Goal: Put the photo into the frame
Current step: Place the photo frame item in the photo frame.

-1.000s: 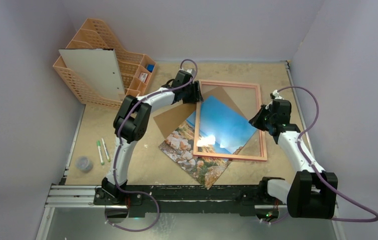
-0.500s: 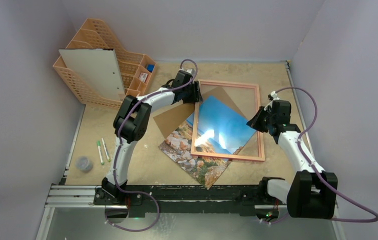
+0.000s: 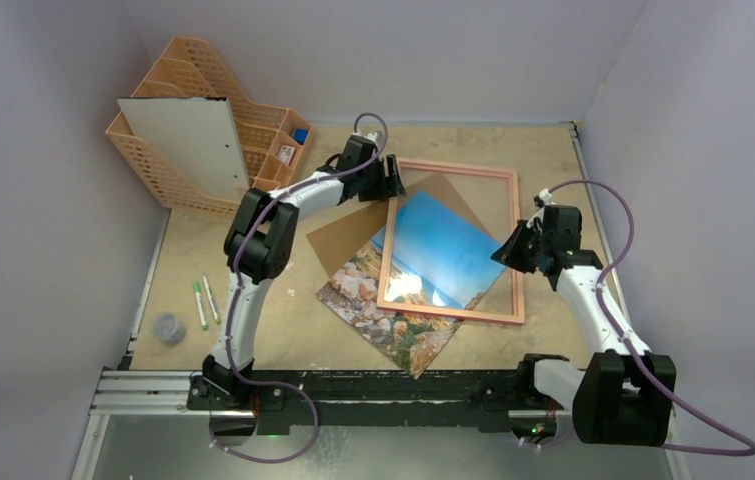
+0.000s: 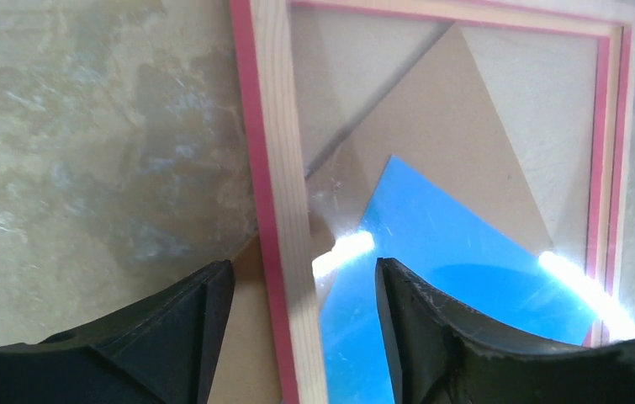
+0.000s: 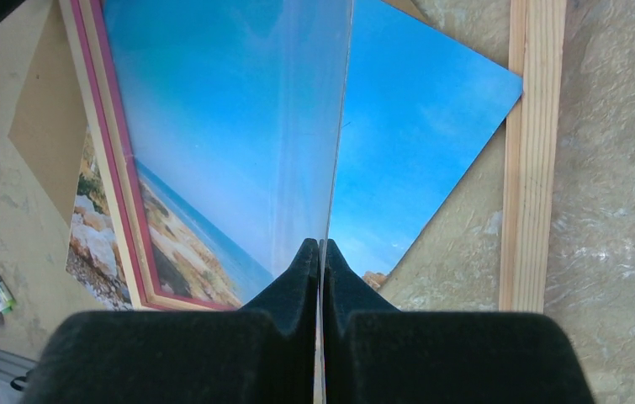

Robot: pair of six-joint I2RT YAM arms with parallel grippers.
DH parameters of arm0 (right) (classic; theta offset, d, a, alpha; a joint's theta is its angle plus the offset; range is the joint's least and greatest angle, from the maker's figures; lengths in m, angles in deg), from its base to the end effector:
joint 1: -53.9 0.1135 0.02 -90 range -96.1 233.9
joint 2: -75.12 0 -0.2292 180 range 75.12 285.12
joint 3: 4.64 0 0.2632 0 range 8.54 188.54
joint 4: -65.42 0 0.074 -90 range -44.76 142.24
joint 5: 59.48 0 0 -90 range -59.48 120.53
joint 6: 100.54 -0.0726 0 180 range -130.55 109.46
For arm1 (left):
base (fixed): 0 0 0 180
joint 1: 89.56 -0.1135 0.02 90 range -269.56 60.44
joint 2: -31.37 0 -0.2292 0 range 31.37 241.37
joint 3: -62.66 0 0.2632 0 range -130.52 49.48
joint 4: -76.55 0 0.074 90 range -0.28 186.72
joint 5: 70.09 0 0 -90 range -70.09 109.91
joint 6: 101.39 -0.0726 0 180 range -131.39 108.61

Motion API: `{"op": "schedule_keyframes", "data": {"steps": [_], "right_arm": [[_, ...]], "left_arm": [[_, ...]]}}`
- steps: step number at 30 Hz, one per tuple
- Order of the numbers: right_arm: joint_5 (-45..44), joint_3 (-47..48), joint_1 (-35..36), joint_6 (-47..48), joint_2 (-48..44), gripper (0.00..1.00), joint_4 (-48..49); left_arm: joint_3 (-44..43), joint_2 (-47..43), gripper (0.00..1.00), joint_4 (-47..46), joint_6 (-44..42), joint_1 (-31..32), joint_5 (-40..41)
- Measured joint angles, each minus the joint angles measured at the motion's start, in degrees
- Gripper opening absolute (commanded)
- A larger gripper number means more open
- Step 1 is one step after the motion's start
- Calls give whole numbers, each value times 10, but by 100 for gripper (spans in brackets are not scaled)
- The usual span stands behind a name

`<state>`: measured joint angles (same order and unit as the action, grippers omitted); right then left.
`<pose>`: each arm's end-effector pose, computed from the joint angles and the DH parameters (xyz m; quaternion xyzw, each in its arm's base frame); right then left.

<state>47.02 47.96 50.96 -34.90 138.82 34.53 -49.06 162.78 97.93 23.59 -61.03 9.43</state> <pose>0.2841 0.0061 0.1722 0.1566 0.8923 0.2036 0.3712 0.4585 -0.2643 0.1012 -0.0132 0.9071 -0.2877 0.3069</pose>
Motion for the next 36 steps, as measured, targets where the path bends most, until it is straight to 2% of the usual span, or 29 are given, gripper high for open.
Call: {"op": "schedule_keyframes", "data": {"steps": [10,12,16,20,24,27,36], "right_arm": [[25,2,0,3,-5,0,-28],[27,2,0,3,-5,0,-31],[27,2,0,2,-5,8,-34],[25,2,0,2,-4,11,-36],[25,2,0,2,-3,12,-39],[25,2,0,2,-3,21,-41],[23,2,2,-2,-3,60,-37]], "left_arm": [[-10,13,70,-17,-1,-28,-19],[-10,13,68,-18,-1,-29,-20],[-10,16,58,-26,0,-29,-24],[-10,20,49,-28,0,-31,-24],[-10,25,48,-38,0,-34,-28],[-10,27,48,-45,0,-34,-28],[-3,29,43,-62,3,-34,-26]]}}
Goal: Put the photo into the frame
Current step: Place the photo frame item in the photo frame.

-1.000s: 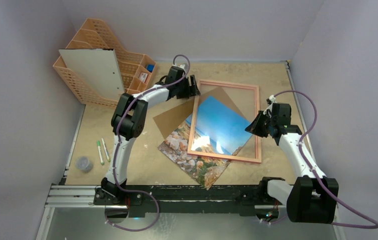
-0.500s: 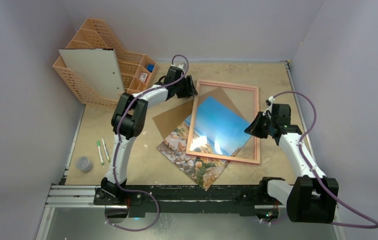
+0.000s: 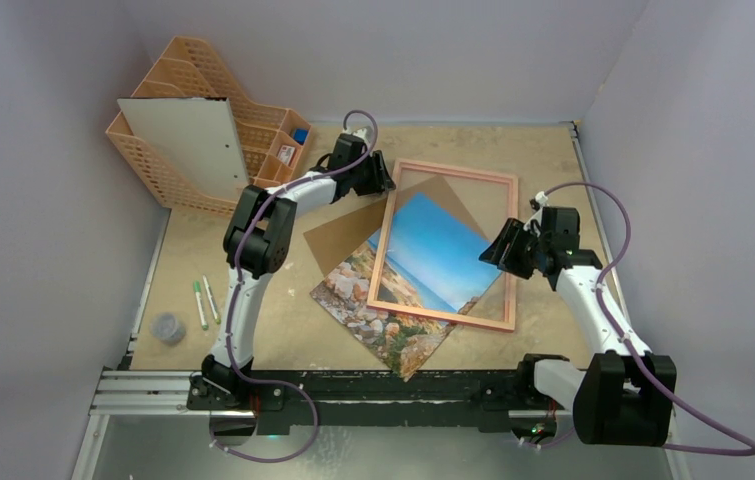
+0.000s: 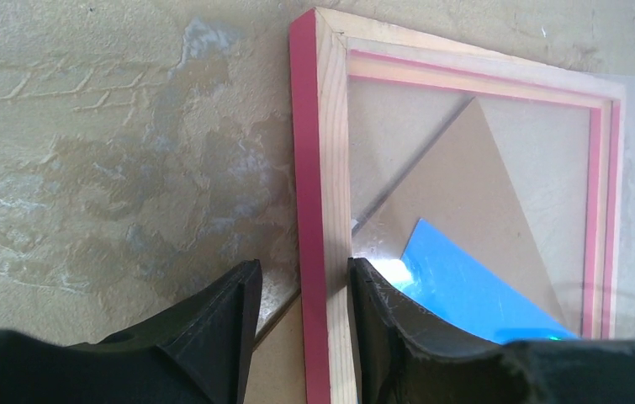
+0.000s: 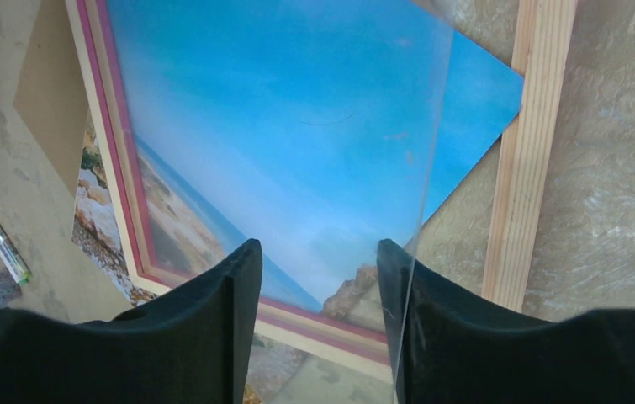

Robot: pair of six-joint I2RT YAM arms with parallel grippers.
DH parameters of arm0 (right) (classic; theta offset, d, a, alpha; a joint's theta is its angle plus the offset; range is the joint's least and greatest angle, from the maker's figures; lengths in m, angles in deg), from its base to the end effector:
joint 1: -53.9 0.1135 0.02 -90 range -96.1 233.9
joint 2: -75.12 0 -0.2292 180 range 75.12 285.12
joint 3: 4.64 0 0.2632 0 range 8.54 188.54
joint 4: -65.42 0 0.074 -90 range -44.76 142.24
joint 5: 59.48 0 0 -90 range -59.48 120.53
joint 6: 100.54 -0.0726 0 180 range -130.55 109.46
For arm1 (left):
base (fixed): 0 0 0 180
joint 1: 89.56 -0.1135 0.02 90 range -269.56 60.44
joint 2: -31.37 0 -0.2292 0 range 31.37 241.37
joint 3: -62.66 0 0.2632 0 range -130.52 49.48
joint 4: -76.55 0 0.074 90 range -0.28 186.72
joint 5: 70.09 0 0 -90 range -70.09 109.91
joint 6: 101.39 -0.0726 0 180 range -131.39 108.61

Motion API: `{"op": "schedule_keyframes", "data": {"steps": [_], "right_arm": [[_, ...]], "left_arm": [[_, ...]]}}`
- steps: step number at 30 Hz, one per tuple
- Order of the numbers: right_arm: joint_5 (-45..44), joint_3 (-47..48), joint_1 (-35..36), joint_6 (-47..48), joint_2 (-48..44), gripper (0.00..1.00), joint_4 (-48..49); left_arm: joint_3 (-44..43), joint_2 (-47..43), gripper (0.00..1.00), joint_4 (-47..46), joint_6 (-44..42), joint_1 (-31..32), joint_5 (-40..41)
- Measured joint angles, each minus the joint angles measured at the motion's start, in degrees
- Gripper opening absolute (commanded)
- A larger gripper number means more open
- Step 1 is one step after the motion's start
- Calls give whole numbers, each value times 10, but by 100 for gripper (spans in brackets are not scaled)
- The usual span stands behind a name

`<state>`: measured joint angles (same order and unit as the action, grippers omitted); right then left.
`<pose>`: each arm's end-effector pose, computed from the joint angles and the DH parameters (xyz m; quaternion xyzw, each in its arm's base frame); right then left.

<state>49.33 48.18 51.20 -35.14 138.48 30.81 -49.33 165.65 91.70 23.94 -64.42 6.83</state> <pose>0.2774 0.0104 0.1690 0.1546 0.9009 0.2198 0.3408 0.4805 -0.2436 0.0898 -0.0289 0.8918 -0.3097 0.3286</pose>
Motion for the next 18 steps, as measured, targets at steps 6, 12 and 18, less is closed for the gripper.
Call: {"op": "schedule_keyframes", "data": {"steps": [6,12,18], "right_arm": [[9,0,2,-24,0,74,63],[38,-9,2,-47,0,84,145],[49,-40,2,-65,0,87,207]], "left_arm": [[0,0,43,-1,0,0,0],[0,0,43,-1,0,0,0],[0,0,43,-2,0,0,0]]}}
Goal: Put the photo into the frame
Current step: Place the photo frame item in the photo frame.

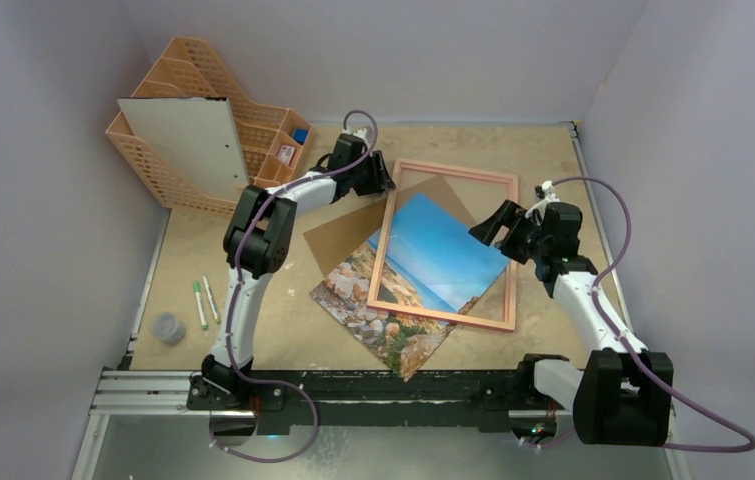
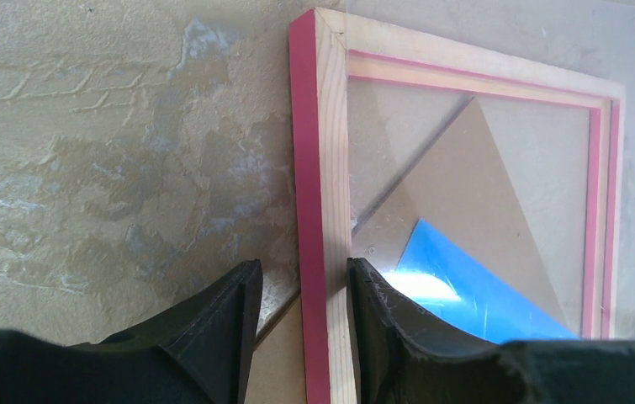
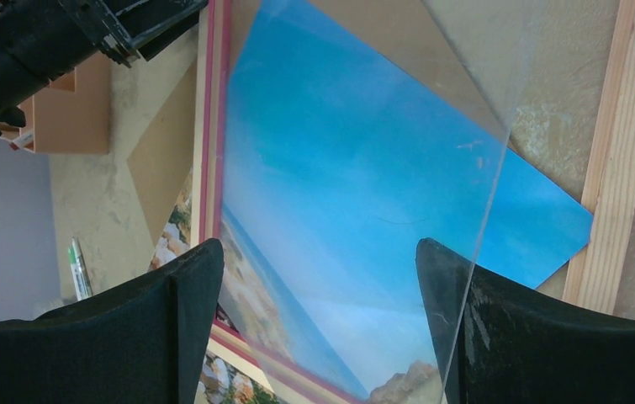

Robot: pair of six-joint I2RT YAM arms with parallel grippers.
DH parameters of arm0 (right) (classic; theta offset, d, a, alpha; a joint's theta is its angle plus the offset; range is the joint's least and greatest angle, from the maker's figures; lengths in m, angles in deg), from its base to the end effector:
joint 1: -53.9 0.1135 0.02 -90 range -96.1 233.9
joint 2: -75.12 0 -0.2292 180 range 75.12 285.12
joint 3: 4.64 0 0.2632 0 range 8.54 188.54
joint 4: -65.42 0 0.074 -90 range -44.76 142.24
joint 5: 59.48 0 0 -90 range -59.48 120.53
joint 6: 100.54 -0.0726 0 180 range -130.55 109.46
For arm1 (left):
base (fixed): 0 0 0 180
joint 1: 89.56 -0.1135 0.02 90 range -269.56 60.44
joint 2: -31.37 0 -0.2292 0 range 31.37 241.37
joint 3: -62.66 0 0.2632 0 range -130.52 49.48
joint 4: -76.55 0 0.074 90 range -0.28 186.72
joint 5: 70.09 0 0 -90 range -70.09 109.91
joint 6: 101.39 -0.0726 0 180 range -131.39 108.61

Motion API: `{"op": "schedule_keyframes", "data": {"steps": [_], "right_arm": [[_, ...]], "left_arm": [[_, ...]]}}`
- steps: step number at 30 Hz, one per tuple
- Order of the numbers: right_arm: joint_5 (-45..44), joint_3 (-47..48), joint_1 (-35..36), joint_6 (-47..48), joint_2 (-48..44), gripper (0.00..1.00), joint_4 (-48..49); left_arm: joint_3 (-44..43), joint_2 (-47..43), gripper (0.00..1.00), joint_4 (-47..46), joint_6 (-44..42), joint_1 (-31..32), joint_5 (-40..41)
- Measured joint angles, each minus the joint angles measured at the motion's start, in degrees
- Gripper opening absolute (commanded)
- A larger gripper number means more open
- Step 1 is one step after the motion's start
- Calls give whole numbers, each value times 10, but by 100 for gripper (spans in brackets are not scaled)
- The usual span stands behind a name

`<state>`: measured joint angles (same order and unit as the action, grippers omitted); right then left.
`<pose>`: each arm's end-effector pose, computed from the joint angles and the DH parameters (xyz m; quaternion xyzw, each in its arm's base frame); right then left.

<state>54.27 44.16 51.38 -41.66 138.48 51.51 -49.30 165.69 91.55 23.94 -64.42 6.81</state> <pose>0.2964 0.0162 0.1852 0.1426 0.8354 0.2950 0.4414 0.4806 -0.2437 0.0895 -0.0287 0.8915 -0.3101 0.3291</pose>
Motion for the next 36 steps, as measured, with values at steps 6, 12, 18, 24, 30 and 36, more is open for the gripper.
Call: {"op": "schedule_keyframes", "data": {"steps": [6,12,18,24,30,36], "right_arm": [[0,-15,0,-9,0,90,50],[-3,-26,-1,-19,0,58,86],[-2,-28,-1,-25,0,36,89],[-1,-28,-2,-10,0,25,65],[-1,-28,-2,-3,0,22,2],[-2,-28,-2,-4,0,21,-46]], "left_arm": [[0,0,43,0,0,0,0],[0,0,43,0,0,0,-2],[0,2,40,-4,0,0,-4],[0,4,45,-16,-3,0,-11],[11,4,44,-42,-15,1,-11],[12,4,32,-50,-22,8,-7]]}}
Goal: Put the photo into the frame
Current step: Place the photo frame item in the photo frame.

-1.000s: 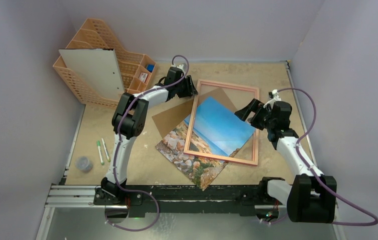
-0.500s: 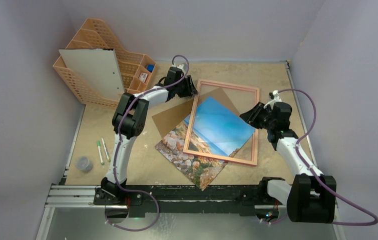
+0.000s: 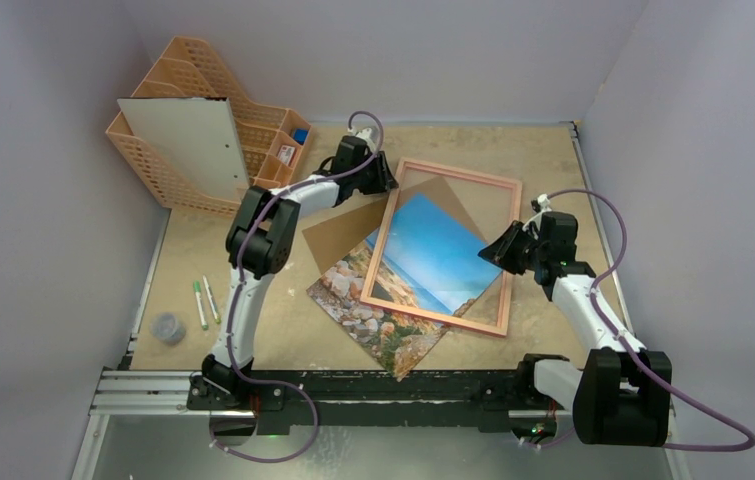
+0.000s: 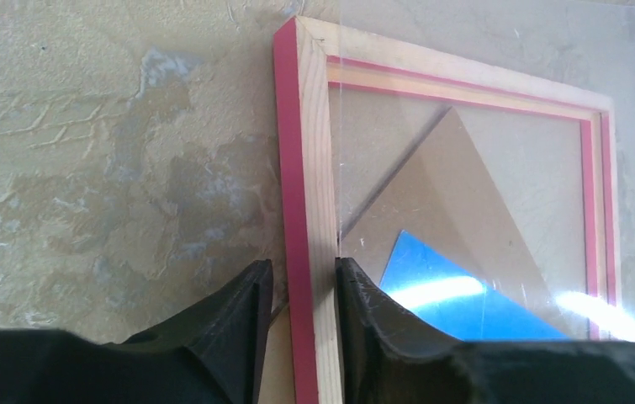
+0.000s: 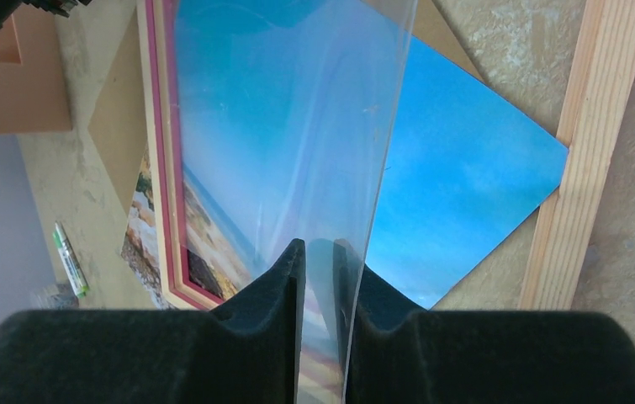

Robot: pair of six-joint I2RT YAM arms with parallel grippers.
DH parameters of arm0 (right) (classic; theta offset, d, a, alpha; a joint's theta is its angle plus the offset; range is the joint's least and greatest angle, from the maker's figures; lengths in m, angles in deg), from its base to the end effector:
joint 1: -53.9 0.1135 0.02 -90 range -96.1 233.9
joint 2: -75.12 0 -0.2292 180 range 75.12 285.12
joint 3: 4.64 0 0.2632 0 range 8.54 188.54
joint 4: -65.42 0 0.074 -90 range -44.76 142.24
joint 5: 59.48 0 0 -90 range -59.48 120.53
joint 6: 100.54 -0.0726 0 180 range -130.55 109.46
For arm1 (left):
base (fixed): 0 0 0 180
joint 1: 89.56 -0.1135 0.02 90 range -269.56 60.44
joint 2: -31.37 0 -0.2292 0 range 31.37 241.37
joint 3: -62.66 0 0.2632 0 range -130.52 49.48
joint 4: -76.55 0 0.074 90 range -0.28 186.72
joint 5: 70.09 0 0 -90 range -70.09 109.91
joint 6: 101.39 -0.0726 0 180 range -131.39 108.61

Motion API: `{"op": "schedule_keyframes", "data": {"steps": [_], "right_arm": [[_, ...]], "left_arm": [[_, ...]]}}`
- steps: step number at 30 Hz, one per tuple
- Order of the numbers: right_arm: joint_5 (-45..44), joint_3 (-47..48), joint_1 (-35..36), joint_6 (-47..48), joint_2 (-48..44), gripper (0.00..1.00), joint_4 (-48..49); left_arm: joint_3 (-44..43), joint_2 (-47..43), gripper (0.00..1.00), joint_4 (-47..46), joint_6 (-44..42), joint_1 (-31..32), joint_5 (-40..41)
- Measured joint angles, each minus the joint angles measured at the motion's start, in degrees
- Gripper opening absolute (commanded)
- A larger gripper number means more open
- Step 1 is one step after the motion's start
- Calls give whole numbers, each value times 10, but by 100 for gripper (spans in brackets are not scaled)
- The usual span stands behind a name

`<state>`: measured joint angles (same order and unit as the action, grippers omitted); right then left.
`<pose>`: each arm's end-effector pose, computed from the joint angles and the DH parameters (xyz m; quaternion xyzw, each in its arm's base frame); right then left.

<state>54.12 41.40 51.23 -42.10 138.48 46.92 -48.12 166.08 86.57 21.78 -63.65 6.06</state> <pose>0.2835 0.0159 0.1578 0.1675 0.8603 0.2875 0.3863 0.4796 -0.2523 0.0889 0.0011 0.8781 -0.3226 0.3533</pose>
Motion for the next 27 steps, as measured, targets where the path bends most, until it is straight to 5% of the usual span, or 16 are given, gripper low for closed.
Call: {"op": "schedule_keyframes", "data": {"steps": [19,27], "right_arm": [[60,1,7,-38,91,19,75],[73,7,88,-76,163,11,137]], "left_arm": [[-30,8,25,24,2,0,72],[-24,7,27,16,8,-46,71]]}}
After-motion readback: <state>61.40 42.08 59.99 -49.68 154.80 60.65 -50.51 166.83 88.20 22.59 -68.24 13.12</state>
